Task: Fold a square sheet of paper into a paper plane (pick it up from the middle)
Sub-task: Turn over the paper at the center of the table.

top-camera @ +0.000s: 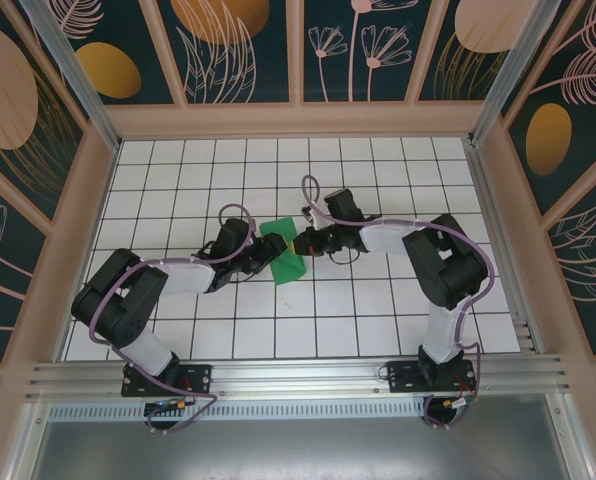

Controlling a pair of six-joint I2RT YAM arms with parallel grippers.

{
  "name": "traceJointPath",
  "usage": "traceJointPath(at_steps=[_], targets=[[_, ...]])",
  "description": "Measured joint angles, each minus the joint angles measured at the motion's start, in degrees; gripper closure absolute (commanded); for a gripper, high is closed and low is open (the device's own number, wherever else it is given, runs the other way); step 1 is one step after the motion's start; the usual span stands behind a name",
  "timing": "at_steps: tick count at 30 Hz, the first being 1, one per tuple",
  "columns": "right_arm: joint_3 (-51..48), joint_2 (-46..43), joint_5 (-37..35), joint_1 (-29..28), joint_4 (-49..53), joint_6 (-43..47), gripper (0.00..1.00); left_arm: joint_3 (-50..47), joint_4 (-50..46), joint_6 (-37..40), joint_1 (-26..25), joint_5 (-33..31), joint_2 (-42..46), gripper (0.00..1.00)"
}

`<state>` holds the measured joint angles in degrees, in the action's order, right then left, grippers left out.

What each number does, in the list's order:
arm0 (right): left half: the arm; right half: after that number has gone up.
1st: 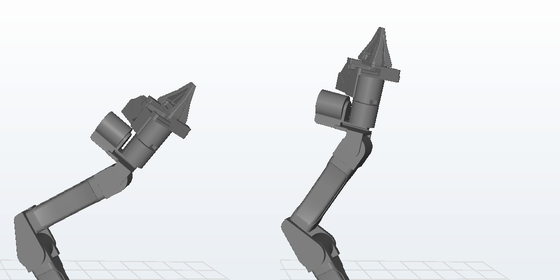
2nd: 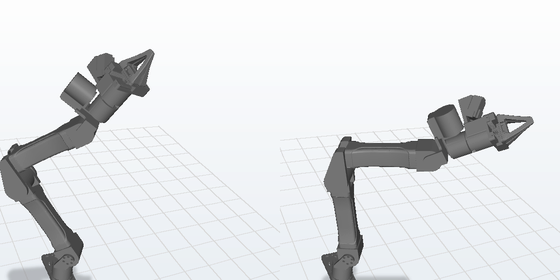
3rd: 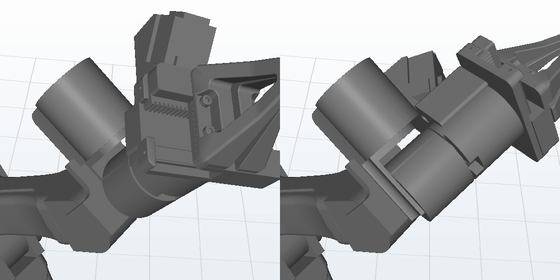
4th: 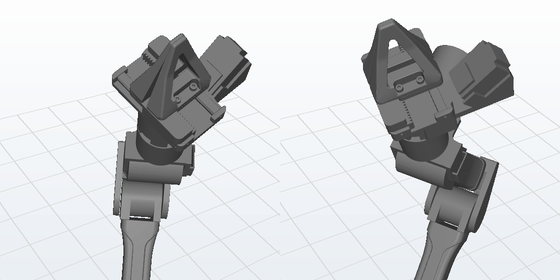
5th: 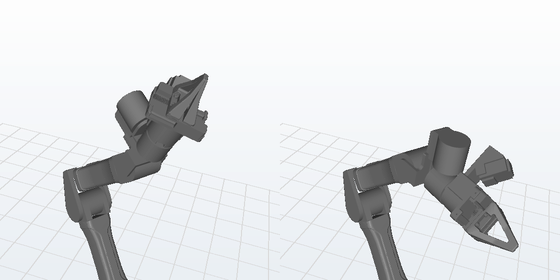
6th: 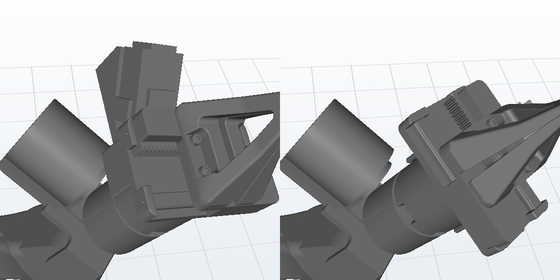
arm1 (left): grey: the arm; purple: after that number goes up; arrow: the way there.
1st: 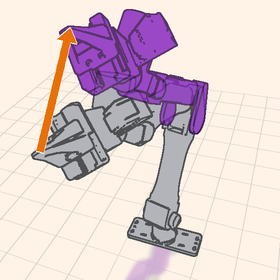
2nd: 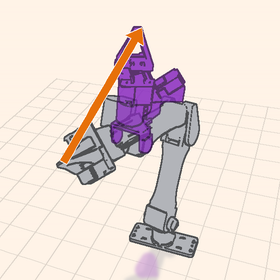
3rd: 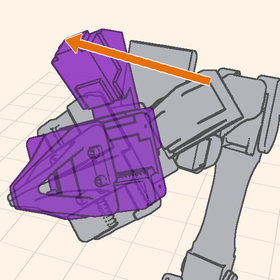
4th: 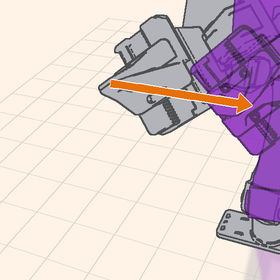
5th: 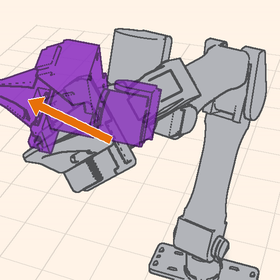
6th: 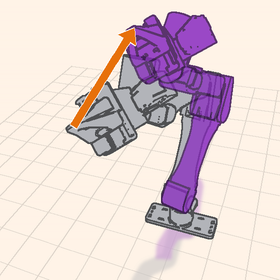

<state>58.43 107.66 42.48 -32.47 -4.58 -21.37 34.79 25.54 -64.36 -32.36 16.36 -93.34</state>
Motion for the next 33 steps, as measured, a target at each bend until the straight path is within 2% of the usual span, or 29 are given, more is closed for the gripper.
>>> traceJointPath(at_steps=[7, 13, 24, 28, 31, 33], targets=[[-1.33, -0.02, 4.79, 2.67, -4.31, -6.38, 0.94, -0.94, 4.39, -1.14, 0.02, 1.77, -0.02, 0.29], [-2.56, -0.02, 7.23, 3.34, -6.86, -9.79, 0.93, -0.94, 8.98, -1.55, 0.13, 2.69, -0.24, 0.33], [-3.85, -0.02, 8.24, 4.44, -8.61, -12.57, 0.92, -1.25, 15.82, 1.11, 0.13, 2.64, -1.86, 0.63], [-3.85, -0.02, 8.24, 4.74, -8.76, -13.14, 0.9, -1.79, 16.65, 2.47, 0.17, 2.62, -1.86, 0.77], [-3.85, -0.02, 8.2, 4.87, -8.72, -13.38, 0.86, -1.79, 16.37, 3.61, 0.17, 2.43, -1.86, 0.88], [-3.85, -0.04, 8.15, 5.07, -8.55, -13.46, 0.79, -1.75, 15.74, 4.48, 0.17, 2.19, -1.86, 0.93]])
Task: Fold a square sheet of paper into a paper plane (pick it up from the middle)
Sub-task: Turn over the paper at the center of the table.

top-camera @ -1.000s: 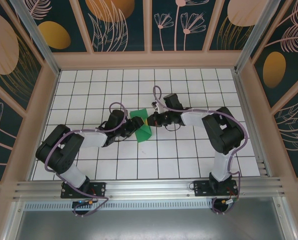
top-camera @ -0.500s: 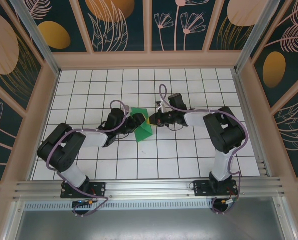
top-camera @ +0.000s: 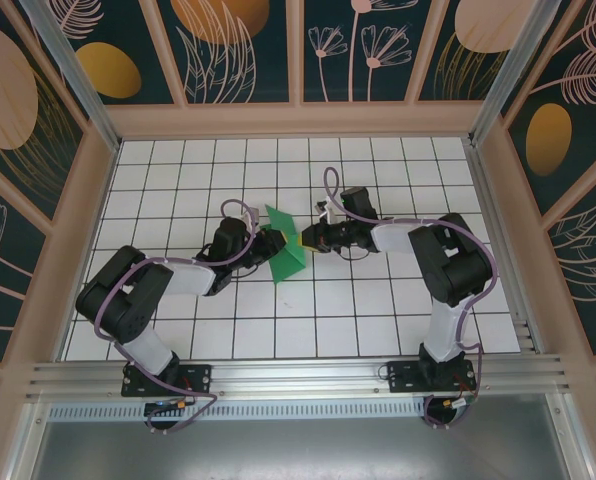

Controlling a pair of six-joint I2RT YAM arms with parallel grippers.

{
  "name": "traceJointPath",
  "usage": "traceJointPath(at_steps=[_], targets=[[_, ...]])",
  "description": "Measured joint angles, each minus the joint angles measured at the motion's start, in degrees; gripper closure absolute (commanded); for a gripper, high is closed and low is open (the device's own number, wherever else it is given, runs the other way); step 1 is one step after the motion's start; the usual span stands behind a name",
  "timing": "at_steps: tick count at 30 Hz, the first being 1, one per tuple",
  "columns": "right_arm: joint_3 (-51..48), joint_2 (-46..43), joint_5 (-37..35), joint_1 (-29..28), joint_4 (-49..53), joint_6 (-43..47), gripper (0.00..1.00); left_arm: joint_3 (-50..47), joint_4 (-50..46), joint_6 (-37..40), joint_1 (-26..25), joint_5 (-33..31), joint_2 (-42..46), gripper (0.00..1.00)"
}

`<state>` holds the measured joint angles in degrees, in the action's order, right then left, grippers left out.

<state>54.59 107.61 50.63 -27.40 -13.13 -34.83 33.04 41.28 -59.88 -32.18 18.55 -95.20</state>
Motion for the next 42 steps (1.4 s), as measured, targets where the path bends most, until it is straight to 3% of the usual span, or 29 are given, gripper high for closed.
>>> traceJointPath(at_steps=[5, 8, 14, 19, 24, 31, 35, 42], targets=[[-0.52, -2.75, -3.13, 1.38, 2.29, 0.76, 0.51, 1.68, -6.51, 3.65, 0.0, -2.51, 1.09, 0.97], [-1.44, -7.43, -7.32, 2.84, 4.66, 1.79, 0.4, 4.33, -15.1, 7.34, 0.0, -5.92, 4.52, 0.97], [-3.34, -19.47, -20.59, 4.42, 8.39, 3.98, 0.26, 17.0, -37.51, 16.74, 0.0, -18.01, 11.67, 0.95], [-7.1, -26.01, -29.81, 4.5, 9.55, 4.39, 0.17, 29.0, -54.1, 23.74, -0.17, -31.56, 11.56, 0.95], [-11.06, -29.55, -35.85, 5.16, 10.69, 4.02, 0.11, 39.78, -67.08, 27.87, -2.36, -46.97, 4.39, 0.95], [-15.47, -35.74, -40.72, 7.45, 12.46, 2.78, 0.11, 50.23, -80.85, 28.83, -6.62, -64.83, -13.75, 0.95], [-17.75, -40.5, -42.29, 9.6, 13.88, 2.67, 0.11, 52.76, -84.89, 28.83, -7.93, -68.81, -20.63, 0.93], [-18.78, -44.17, -43.58, 14.4, 14.93, 2.51, 0.11, 61.29, -86.97, 28.3, -12.22, -69.88, -31.74, 0.89]])
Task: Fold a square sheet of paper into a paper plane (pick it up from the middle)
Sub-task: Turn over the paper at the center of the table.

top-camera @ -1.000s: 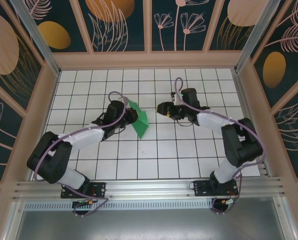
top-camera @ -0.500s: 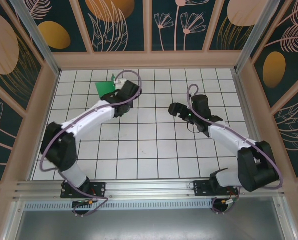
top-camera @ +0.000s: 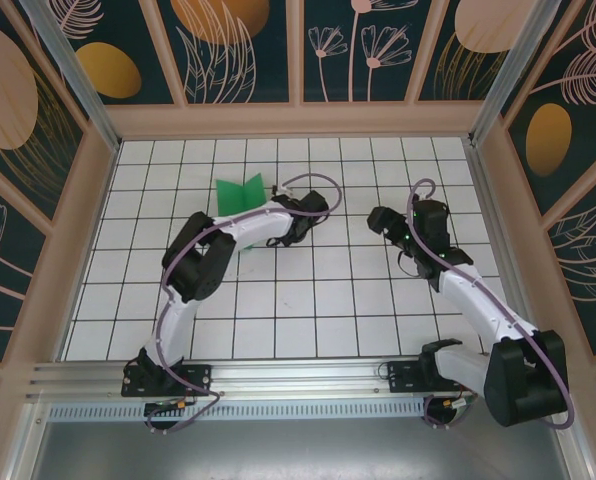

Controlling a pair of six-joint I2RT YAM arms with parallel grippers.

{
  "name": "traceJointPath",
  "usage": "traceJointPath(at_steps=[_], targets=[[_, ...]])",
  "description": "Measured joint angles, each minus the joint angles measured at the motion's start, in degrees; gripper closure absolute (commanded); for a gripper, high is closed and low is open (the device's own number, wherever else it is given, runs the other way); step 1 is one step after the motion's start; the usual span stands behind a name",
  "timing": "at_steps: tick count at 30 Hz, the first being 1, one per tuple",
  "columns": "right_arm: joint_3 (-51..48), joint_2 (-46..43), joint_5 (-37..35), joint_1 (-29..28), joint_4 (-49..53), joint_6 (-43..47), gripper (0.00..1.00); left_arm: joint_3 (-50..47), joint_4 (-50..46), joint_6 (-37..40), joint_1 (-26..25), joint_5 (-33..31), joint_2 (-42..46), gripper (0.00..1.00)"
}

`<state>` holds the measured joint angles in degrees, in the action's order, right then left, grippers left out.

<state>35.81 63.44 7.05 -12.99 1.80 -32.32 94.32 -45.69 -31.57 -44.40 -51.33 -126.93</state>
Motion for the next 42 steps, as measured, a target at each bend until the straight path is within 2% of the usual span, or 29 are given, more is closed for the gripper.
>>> traceJointPath(at_steps=[6, 15, 19, 22, 27, 30, 33, 37, 42], targets=[[-2.01, 0.07, 0.52, 1.29, -0.13, -0.09, 0.12, 3.39, 0.11, -0.2, -3.41, 3.17, -5.75, 0.82], [-2.8, 2.12, 2.58, 2.05, -0.35, -1.18, 0.12, 3.17, 2.25, -0.17, -3.61, 12.7, -3.93, 0.59], [-2.19, 4.79, 5.14, 2.1, -0.57, -1.27, 0.12, 1.2, 5.14, -0.17, -3.85, 20.79, 1.22, 0.47], [-1.66, 7.43, 8.17, 2.08, -1.64, -1.27, 0.13, -1.77, 8.74, -0.13, -3.93, 26.69, 8.46, 0.36], [-1.01, 12.04, 12.61, -0.31, -4.09, -2.67, 0.13, -5.88, 15.74, -0.55, -3.3, 33.75, 20.48, 0.27], [0.33, 14.49, 14.1, -4.33, -5.31, -4.48, 0.12, -10.82, 21.16, -1.6, -0.92, 38.58, 25.81, 0.24], [2.67, 17.49, 15.45, -9.29, -7.34, -7.23, 0.13, -18.38, 26.23, -3.45, 3.72, 43.89, 29.66, 0.24], [6.08, 22.88, 16.28, -14.64, -10.47, -11.72, 0.16, -26.82, 29.79, -6.08, 10.86, 48.13, 31.69, 0.24], [9.68, 29.46, 15.74, -19.45, -12.68, -17.2, 0.24, -33.66, 33.09, -7.54, 16.35, 52.28, 33.0, 0.26]])
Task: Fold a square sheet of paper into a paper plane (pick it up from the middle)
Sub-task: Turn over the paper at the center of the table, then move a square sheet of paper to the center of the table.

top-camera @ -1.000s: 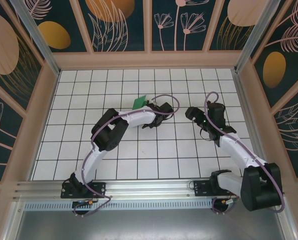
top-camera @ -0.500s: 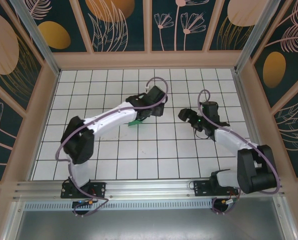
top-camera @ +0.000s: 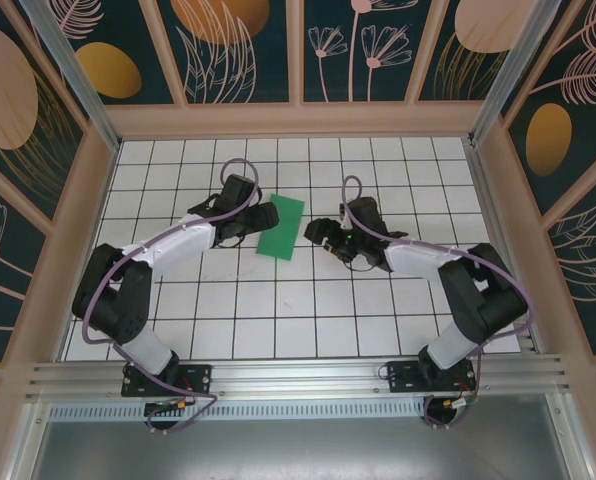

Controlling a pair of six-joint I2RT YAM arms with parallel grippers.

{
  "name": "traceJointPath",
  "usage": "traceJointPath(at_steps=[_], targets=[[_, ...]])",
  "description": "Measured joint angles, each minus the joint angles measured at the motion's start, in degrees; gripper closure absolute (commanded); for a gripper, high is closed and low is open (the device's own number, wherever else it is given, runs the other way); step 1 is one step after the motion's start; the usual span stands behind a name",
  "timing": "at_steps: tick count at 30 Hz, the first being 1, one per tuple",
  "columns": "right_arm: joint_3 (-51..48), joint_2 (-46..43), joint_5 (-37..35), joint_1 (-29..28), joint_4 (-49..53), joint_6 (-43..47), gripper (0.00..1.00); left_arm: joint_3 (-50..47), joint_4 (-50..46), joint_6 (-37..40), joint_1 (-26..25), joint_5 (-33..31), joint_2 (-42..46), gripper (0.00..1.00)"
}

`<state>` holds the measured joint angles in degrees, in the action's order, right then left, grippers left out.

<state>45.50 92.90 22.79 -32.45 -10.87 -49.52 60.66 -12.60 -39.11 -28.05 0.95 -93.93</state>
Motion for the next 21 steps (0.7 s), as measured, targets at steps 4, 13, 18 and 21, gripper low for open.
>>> traceJointPath(at_steps=[4, 13, 18, 21], targets=[[2.25, 4.33, -0.66, -2.6, -0.87, -3.87, 0.32, -2.84, 3.65, -0.33, 3.02, 5.05, 0.17, 0.36], [7.5, 8.96, -2.01, -2.97, -0.72, -6.38, 0.34, 2.14, 12.57, -0.57, 5.49, 15.1, -11.39, 0.55], [8.5, 9.49, -2.16, -2.8, 0.09, -6.36, 0.34, 8.55, 12.63, -0.57, 5.57, 18.34, -19.17, 0.57], [9.2, 9.84, -2.14, -2.69, 0.63, -6.34, 0.34, 11.23, 12.09, -0.33, 5.57, 17.92, -21.4, 0.58]])
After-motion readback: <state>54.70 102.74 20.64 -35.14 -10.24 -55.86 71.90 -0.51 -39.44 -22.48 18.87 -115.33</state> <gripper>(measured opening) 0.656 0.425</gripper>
